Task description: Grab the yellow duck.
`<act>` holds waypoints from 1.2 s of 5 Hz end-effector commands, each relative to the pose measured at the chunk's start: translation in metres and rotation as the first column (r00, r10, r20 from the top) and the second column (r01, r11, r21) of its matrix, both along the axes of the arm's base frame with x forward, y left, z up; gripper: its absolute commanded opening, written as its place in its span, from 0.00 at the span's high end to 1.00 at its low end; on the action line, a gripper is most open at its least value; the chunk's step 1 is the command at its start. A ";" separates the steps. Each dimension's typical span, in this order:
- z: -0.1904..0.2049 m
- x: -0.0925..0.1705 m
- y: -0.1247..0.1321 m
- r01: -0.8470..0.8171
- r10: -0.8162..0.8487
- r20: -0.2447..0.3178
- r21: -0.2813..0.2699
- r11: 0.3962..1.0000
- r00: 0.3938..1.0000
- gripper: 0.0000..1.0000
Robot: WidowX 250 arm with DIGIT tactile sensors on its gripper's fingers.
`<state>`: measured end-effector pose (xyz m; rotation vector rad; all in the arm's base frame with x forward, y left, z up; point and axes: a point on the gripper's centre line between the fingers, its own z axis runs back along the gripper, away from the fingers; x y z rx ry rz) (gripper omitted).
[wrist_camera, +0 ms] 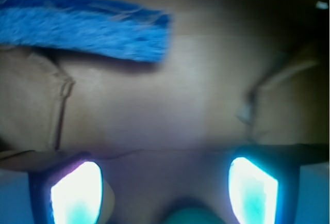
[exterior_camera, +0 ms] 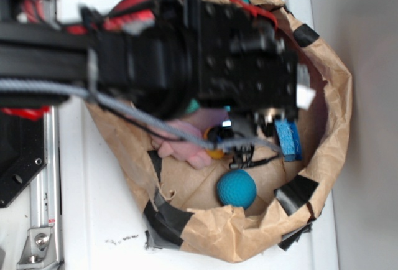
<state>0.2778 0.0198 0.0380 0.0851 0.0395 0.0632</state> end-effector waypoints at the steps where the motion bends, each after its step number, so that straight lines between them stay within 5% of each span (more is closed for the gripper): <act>1: -0.002 -0.064 -0.057 0.218 -0.222 -0.084 -0.053 0.974 0.971 0.00; 4: 0.000 -0.049 -0.045 0.195 -0.195 -0.014 -0.028 0.980 0.981 0.00; 6: 0.012 -0.022 0.009 -0.034 0.036 0.058 -0.038 0.999 0.998 0.00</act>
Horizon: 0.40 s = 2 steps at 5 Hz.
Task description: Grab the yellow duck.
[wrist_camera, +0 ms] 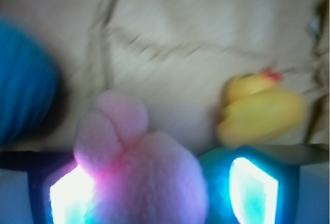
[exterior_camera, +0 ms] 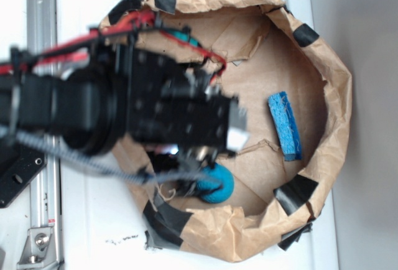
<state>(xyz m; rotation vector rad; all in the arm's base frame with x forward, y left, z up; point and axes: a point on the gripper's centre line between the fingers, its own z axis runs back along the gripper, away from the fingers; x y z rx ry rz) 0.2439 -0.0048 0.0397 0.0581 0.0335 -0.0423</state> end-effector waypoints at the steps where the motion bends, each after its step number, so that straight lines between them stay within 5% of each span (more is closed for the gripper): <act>1: 0.005 0.012 0.044 -0.323 0.326 0.092 -0.049 0.945 0.941 0.00; 2: 0.002 0.008 0.040 -0.374 0.380 0.081 -0.074 0.924 0.922 0.00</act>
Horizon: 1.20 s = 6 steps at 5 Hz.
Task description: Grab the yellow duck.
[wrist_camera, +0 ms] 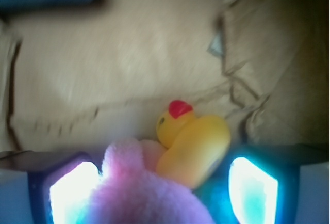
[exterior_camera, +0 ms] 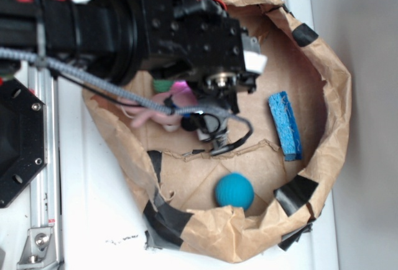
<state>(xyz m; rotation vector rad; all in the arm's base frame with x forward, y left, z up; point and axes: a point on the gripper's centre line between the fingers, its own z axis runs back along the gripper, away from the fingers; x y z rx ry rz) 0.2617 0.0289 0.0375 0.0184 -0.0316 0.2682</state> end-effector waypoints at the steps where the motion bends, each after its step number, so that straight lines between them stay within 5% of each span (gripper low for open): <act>1: 0.002 -0.012 0.002 -0.071 0.072 0.017 -0.022 0.997 0.997 0.00; 3: 0.001 -0.008 -0.001 -0.131 0.138 0.090 -0.082 0.988 0.986 0.00; 4: 0.020 -0.006 -0.005 -0.152 0.169 0.097 -0.160 0.975 0.981 0.00; 5: 0.042 -0.006 -0.003 -0.190 0.211 0.126 -0.160 0.969 0.969 0.00; 6: 0.045 -0.006 0.005 -0.263 0.275 0.136 -0.099 0.960 0.952 0.00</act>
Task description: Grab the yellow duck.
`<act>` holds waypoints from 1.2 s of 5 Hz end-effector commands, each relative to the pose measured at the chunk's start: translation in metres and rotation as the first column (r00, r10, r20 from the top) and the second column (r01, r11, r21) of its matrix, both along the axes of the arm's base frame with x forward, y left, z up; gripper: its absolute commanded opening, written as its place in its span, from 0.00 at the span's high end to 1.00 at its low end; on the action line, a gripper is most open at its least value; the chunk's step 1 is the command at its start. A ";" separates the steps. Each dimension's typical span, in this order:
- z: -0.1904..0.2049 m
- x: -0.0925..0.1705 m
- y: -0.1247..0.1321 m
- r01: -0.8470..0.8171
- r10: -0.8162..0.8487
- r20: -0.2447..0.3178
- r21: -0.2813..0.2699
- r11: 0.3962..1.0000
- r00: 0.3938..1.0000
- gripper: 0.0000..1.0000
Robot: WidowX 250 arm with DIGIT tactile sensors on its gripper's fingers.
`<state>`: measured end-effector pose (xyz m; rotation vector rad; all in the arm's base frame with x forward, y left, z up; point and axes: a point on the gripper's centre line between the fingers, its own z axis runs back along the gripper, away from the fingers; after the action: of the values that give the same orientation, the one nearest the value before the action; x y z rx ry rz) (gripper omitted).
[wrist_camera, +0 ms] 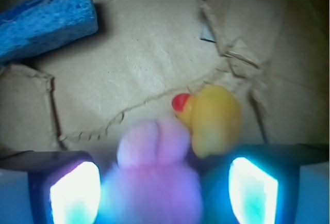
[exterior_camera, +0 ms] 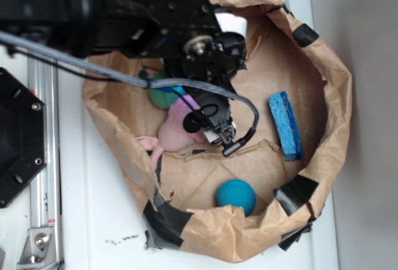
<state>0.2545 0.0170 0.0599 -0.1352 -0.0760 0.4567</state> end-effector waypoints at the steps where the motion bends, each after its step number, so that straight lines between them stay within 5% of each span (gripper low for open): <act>1: 0.018 0.002 0.021 -0.170 0.163 0.075 0.100 0.980 0.984 0.00; 6: -0.038 0.013 0.015 -0.131 0.130 0.010 0.118 0.984 0.991 0.00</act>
<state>0.2720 0.0320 0.0157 -0.0071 -0.0889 0.5846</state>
